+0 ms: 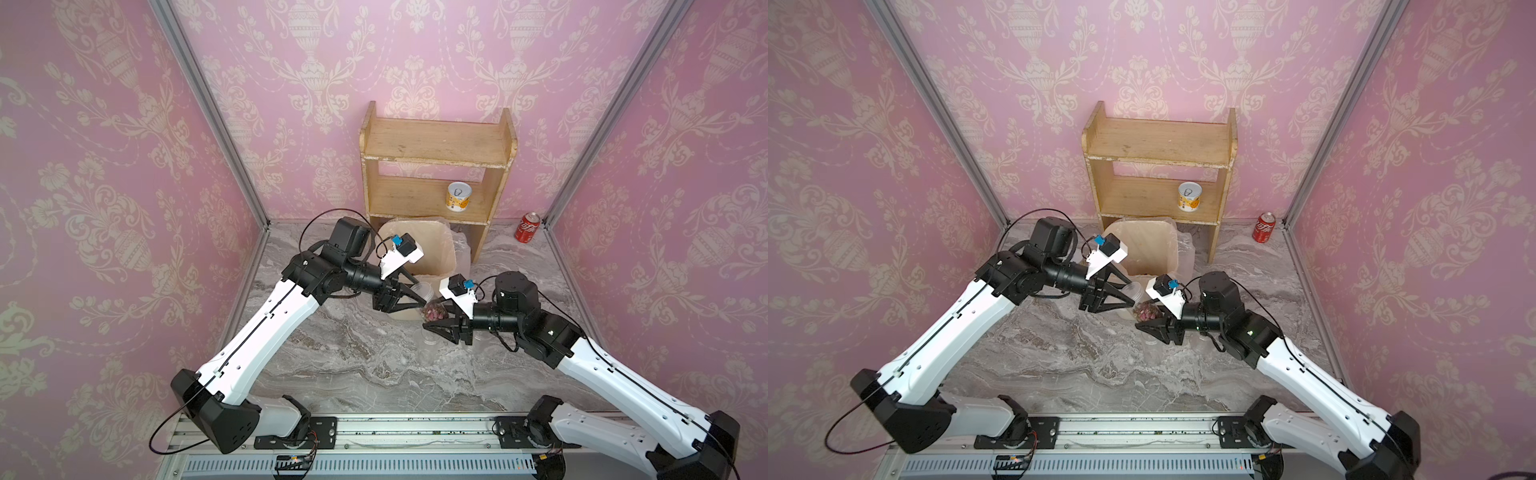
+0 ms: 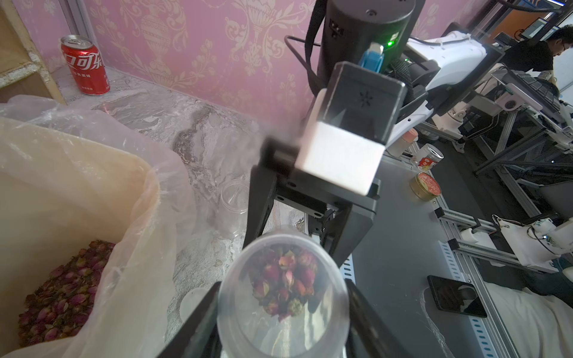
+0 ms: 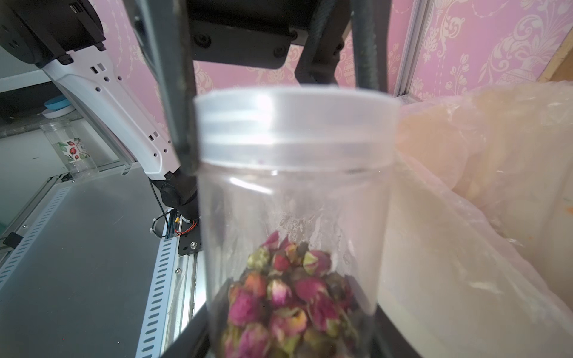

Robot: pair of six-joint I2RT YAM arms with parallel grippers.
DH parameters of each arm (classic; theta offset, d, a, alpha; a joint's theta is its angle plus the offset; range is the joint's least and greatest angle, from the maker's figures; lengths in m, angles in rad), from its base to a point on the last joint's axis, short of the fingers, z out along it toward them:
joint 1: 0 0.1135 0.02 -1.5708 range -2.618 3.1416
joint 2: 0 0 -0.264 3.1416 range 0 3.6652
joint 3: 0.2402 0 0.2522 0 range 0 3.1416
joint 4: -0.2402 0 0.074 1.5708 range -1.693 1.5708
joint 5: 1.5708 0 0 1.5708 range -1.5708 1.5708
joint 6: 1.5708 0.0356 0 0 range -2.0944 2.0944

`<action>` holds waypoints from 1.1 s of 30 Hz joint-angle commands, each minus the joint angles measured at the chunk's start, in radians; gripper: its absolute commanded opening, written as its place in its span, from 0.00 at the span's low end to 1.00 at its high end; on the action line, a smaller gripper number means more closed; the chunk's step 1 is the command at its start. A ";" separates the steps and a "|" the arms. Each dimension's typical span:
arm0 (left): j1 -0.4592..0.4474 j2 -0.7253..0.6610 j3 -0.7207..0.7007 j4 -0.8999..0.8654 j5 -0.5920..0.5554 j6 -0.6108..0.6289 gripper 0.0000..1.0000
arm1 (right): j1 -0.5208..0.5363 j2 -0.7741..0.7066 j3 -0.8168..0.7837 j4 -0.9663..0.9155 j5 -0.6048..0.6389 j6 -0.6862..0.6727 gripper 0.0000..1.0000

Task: Empty the moldy dried flower tea in the jars
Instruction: Unscrew the lid from the jar.

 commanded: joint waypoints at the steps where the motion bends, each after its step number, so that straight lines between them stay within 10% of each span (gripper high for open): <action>1: -0.005 -0.017 -0.012 0.044 -0.087 -0.092 0.39 | 0.000 0.002 0.044 -0.003 0.041 -0.011 0.38; 12: -0.090 0.095 0.203 -0.091 -0.530 -0.614 0.15 | 0.015 -0.021 0.008 0.077 0.317 -0.083 0.28; 23: -0.166 0.187 0.305 -0.142 -0.669 -0.709 0.30 | 0.065 -0.011 -0.032 0.133 0.436 -0.132 0.26; 33: -0.161 0.075 0.181 0.032 -0.483 -0.470 0.88 | 0.063 -0.035 -0.044 0.120 0.406 -0.085 0.23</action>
